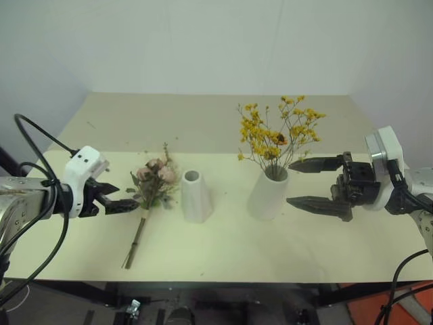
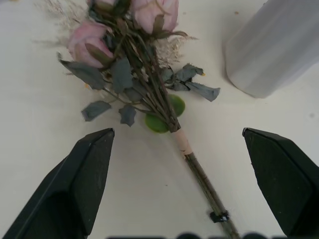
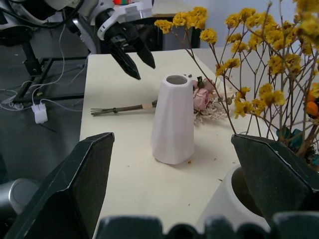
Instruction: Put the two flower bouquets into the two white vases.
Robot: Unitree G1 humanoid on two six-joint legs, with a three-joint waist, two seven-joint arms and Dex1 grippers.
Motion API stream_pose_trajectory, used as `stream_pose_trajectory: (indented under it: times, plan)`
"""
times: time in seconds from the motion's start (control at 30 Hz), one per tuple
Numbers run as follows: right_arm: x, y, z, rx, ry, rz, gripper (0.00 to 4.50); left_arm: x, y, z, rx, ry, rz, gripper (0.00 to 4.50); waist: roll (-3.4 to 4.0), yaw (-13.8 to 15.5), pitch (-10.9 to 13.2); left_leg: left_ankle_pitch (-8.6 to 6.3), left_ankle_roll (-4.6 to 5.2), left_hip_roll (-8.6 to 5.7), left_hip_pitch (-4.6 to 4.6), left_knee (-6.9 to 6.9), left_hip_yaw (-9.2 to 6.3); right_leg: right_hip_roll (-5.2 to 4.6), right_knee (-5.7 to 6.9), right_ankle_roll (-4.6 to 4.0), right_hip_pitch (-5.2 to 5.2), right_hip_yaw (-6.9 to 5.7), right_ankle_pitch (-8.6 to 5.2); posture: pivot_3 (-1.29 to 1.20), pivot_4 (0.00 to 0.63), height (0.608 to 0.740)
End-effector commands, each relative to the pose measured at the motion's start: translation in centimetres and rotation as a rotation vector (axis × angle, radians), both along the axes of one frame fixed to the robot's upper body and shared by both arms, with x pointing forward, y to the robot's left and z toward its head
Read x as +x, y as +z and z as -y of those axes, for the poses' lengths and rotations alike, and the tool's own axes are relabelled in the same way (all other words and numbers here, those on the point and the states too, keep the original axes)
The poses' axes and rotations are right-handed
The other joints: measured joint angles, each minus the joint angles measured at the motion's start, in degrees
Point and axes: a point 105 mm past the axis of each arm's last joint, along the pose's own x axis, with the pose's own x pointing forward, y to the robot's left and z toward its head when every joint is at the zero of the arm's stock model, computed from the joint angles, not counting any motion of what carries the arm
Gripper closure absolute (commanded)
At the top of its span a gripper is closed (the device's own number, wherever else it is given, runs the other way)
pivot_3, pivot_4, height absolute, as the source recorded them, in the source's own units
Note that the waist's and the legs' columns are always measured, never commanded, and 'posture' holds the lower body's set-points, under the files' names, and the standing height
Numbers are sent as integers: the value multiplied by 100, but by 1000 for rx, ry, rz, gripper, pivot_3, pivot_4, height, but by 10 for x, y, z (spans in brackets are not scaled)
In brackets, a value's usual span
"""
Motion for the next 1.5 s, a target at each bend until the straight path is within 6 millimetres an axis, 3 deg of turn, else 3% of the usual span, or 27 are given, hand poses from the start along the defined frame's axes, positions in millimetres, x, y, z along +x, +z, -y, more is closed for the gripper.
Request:
stream_pose_trajectory:
  times: [0.03, 0.27, 0.67, 1.07, 1.2, 1.5]
  plan:
    - [-1, 12, -2, 1, 19, 53, 37, -1, 1, 6, 122, 1, -36, 0, -1, -14, 0, 0, 0, 0, 0, 0, 0, 1, 0, 0, -1, 0, 0, 0, 150, 740]
    - [1, 15, -1, -8, 31, 52, 37, 4, -13, 10, 123, 124, -176, 0, -1, -8, 0, 0, 0, -1, 3, 0, 0, 2, 2, 0, 2, 1, 0, 0, 150, 740]
    - [2, 15, 1, -10, 30, 49, 37, 2, -37, 16, 74, 134, -277, 0, -1, -3, 0, 0, 0, -1, 0, 0, 0, 0, 2, -1, 0, 1, 0, 0, 150, 740]
    - [2, 13, -1, -8, 43, 40, 37, 29, -59, 42, 67, 176, -308, 0, -1, 7, -1, 0, 0, -6, 2, 1, -1, -3, 4, -2, 2, 2, 0, 0, 150, 740]
    - [1, 13, -1, -9, 39, 42, 0, 28, -59, 46, 61, 158, -308, 1034, -2, 2, -1, 0, -1, -6, 5, 1, -1, -2, 6, -2, 4, 3, 1, 0, 150, 740]
    - [-1, 13, -1, -13, 41, 41, 0, 33, -46, 34, 81, 210, -250, 3940, -2, 3, -1, 0, -1, -6, 3, 1, -1, -3, 5, -2, 2, 3, 1, 0, 150, 740]
